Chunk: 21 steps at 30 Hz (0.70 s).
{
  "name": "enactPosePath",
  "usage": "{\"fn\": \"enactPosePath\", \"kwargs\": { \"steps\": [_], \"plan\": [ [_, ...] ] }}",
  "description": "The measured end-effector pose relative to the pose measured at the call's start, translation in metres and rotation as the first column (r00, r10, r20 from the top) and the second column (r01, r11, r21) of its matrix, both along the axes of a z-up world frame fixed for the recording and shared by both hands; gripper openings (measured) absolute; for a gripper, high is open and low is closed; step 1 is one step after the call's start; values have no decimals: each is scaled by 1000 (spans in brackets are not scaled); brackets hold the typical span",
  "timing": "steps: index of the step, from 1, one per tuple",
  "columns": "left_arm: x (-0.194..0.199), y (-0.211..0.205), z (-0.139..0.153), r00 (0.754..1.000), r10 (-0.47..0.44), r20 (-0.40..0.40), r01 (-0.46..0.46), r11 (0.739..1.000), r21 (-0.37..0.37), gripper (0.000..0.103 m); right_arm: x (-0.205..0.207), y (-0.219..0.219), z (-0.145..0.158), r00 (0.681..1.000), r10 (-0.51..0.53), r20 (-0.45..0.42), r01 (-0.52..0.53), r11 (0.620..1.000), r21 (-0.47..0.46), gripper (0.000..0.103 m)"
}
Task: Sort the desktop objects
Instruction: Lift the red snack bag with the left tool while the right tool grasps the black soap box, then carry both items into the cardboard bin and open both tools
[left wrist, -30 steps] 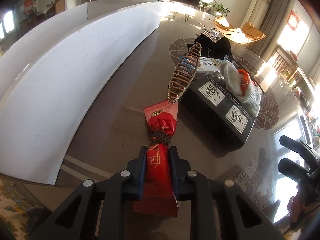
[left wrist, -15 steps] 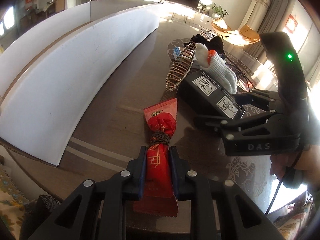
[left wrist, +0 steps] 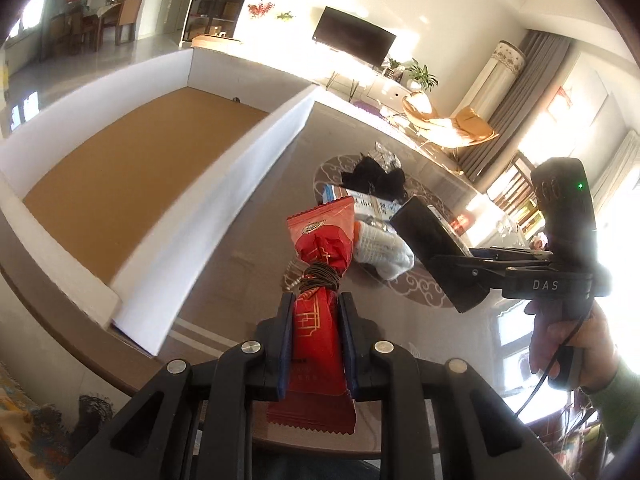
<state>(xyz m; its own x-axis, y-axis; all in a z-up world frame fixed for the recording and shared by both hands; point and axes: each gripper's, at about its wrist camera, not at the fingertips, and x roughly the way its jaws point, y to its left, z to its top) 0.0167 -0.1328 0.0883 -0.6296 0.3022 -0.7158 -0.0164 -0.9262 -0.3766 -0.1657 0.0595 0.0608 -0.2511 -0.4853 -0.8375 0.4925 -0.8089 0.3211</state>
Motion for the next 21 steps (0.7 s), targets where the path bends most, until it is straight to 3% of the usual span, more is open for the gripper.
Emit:
{"fn": "enactPosePath", "kwargs": {
  "steps": [4,8,10,13,17,19,21],
  "plan": [
    [-31,-56,26,995,97,-14,-98,992,-85,21,-22,-47,45,998,40,-46,-43,997,-62,59],
    [-68,-118,23,978,204,30,-199,971,-130,21,-47,-132,77,991,94,-95,-104,989,-107,59],
    [-81,-142,12,967,244,68,-232,961,-153,21,-61,-175,79,987,106,-118,-120,985,-121,59],
    [-104,-166,-10,952,280,122,-252,946,-204,21,-70,-239,69,981,138,-135,-151,984,-97,59],
    [-130,-178,-35,936,296,189,-230,923,-310,29,-79,-300,29,972,197,-124,-193,980,48,61],
    [-140,-176,-43,940,280,196,-191,906,-377,50,-82,-310,10,975,200,-93,-192,977,94,68],
    [-142,-170,-45,954,253,158,-161,882,-442,59,-79,-311,-1,969,217,-116,-200,969,142,69]
  ]
}}
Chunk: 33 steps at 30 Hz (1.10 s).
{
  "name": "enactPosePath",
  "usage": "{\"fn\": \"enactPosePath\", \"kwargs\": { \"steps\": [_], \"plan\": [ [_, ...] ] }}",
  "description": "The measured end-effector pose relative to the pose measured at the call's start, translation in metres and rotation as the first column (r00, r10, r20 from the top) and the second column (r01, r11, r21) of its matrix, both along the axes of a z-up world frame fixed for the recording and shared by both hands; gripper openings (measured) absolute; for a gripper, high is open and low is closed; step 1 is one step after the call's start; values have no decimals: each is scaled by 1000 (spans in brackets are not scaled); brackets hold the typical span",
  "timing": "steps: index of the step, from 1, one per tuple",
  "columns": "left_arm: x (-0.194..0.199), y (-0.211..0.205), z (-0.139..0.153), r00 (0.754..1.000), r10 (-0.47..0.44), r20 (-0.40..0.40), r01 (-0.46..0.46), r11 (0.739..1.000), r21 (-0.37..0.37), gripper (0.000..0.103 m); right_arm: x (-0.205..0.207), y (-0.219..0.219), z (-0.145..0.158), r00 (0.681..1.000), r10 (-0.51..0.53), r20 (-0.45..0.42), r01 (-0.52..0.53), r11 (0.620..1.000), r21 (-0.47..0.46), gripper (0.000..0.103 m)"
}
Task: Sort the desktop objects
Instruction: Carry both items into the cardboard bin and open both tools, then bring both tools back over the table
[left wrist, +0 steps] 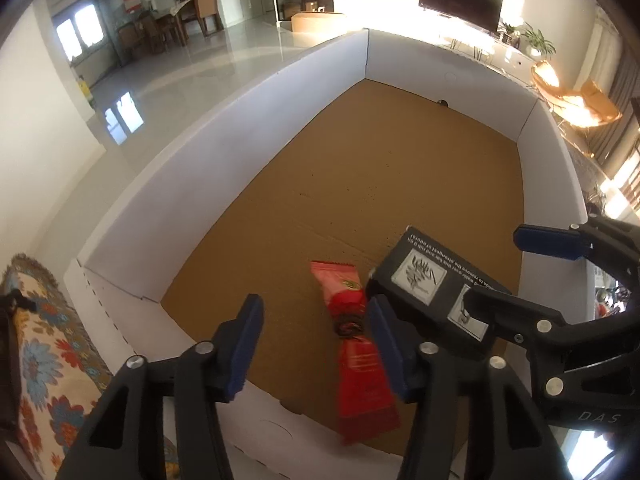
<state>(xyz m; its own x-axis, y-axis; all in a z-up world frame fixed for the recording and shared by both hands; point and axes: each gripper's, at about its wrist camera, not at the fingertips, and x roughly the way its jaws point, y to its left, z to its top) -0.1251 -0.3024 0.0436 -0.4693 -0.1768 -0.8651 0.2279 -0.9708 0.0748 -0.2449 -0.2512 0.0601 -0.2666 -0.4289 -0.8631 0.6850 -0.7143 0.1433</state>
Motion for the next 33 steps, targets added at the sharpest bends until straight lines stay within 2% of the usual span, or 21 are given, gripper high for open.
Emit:
{"fn": "enactPosePath", "kwargs": {
  "steps": [3,4,7,9,13,17,19,21,22,23,24,25,27,30,31,33],
  "plan": [
    [-9,13,-6,998,-68,10,68,997,-48,61,3,5,-8,999,11,-33,-9,998,63,70],
    [-13,20,-10,995,-95,30,97,993,-67,67,5,9,-10,998,36,-49,-33,998,60,72],
    [-19,37,-21,988,-125,93,141,972,-189,67,16,10,-9,989,85,-125,-70,990,119,73],
    [-15,39,-20,988,-131,83,147,964,-220,67,22,12,-9,983,93,-160,-73,989,125,78],
    [3,33,-15,990,-134,52,141,972,-188,67,27,20,-6,986,65,-151,-57,997,60,78],
    [10,26,-13,991,-129,30,132,979,-156,67,42,25,-4,984,70,-162,-64,997,44,78],
    [16,22,-3,995,-93,-29,89,990,-111,67,49,29,0,982,52,-184,-47,998,28,78],
    [33,24,19,990,-43,-135,35,998,-58,67,53,44,18,977,-15,-211,6,999,-43,79],
    [45,29,33,981,-35,-192,32,999,-20,68,56,60,30,972,-60,-226,41,995,-91,85],
    [56,36,46,971,-33,-239,38,999,14,69,61,79,43,962,-110,-251,78,988,-131,98],
    [67,47,58,961,-44,-272,57,998,40,76,70,97,56,947,-158,-280,115,980,-165,103],
    [78,61,69,952,-69,-299,91,994,61,88,80,122,66,928,-206,-311,152,970,-189,103],
    [101,96,86,924,-136,-356,176,981,82,101,103,171,74,890,-295,-349,241,952,-189,103],
    [135,156,94,884,-253,-392,309,947,85,103,128,248,64,833,-439,-338,417,898,-137,103],
    [143,175,91,877,-286,-386,347,933,95,103,134,273,56,816,-487,-312,474,872,-123,103],
    [154,212,77,879,-332,-341,393,911,128,103,149,320,33,779,-576,-247,574,814,-88,103]
  ]
}}
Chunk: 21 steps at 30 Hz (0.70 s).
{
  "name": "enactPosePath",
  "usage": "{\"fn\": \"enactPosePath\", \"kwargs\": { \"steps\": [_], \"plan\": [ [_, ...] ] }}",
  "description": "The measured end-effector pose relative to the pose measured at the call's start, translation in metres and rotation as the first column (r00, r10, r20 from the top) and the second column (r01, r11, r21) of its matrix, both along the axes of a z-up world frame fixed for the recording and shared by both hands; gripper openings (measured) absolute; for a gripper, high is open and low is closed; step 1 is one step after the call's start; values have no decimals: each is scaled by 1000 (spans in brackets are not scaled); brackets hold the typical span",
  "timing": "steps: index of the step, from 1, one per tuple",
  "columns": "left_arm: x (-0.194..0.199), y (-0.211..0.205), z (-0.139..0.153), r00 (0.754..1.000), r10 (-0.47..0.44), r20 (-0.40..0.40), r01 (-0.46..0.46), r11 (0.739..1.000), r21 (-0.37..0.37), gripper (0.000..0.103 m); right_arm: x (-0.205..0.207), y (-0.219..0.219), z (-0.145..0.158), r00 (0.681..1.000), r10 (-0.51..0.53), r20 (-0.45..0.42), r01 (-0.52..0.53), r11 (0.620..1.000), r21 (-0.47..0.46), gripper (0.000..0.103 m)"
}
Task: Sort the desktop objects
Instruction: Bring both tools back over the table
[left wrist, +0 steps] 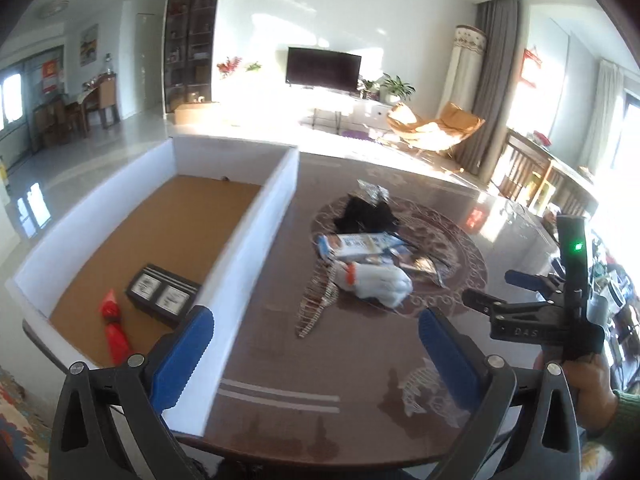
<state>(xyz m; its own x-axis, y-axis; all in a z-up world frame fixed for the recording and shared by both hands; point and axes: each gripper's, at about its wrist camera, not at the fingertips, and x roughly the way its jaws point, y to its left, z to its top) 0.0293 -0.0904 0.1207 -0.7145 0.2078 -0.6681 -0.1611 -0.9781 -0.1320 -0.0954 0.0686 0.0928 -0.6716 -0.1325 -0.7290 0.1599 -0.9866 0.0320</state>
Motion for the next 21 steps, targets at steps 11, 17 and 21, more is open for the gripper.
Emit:
{"fn": "enactPosePath", "kwargs": {
  "steps": [11,17,21],
  "plan": [
    [2,72,-101,974,70,217,-54,996,-77,103,58,94,-93,975,-130,178,116,989,87,103],
    [-6,55,-113,969,92,228,-67,991,-114,103,42,84,-107,980,-113,163,103,992,71,103],
    [-14,46,-119,968,88,234,-74,995,-66,103,35,80,-108,982,-126,140,117,991,69,103]
  ]
}}
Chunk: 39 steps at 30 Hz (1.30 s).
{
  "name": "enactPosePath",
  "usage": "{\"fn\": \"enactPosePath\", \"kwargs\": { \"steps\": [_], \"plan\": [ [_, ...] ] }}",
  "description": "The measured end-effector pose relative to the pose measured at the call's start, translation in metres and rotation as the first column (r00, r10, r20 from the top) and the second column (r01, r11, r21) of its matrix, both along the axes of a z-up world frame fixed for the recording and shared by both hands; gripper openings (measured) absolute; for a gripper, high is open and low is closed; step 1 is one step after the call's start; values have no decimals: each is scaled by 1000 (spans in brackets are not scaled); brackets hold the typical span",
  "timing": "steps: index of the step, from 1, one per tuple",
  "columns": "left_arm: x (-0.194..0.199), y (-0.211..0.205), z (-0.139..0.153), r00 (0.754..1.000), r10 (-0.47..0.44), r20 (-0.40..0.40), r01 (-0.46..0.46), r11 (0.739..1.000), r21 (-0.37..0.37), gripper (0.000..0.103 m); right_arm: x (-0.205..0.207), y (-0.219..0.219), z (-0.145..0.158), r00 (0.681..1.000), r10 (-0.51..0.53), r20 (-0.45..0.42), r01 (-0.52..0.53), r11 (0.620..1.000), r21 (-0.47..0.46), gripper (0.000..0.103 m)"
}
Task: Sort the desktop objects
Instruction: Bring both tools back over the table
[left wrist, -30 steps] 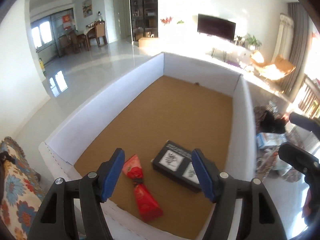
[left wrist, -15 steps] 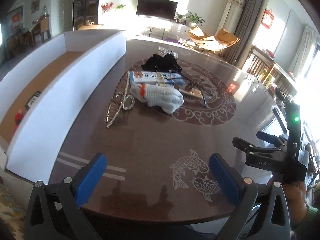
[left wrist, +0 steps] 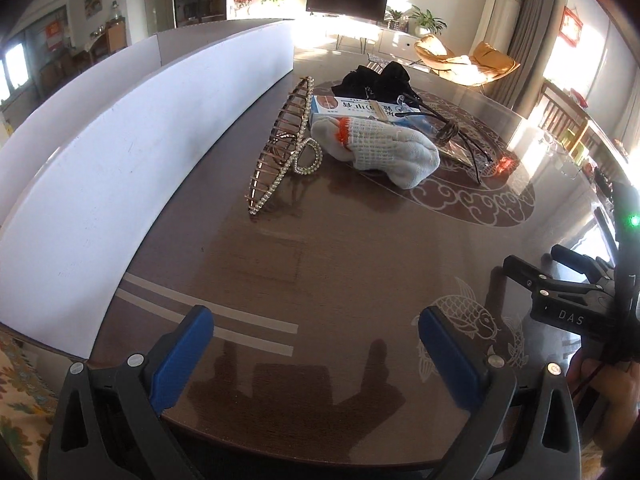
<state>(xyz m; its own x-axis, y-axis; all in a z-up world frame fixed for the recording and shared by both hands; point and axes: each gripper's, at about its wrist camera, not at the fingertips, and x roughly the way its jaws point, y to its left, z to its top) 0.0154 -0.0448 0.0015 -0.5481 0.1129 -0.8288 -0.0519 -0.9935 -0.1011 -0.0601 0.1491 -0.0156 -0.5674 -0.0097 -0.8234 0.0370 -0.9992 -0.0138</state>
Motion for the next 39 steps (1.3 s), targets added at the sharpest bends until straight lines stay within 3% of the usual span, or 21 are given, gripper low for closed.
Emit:
{"fn": "enactPosePath", "kwargs": {
  "steps": [7,16,29,39],
  "plan": [
    [9,-4,8,998,-12,-63,14,1000,21,103,-2,-1,0,1000,-3,-4,3,1000,-1,103],
    [19,-7,20,990,42,-131,-30,995,92,103,-1,0,0,1000,-3,-5,3,1000,-2,103],
    [15,13,15,981,68,-179,-67,998,15,103,-2,-1,0,1000,-4,-5,4,1000,-3,103],
    [11,20,1,987,59,-146,-66,997,-39,103,-2,-1,-1,1000,-4,-5,4,1000,-3,103]
  ]
}}
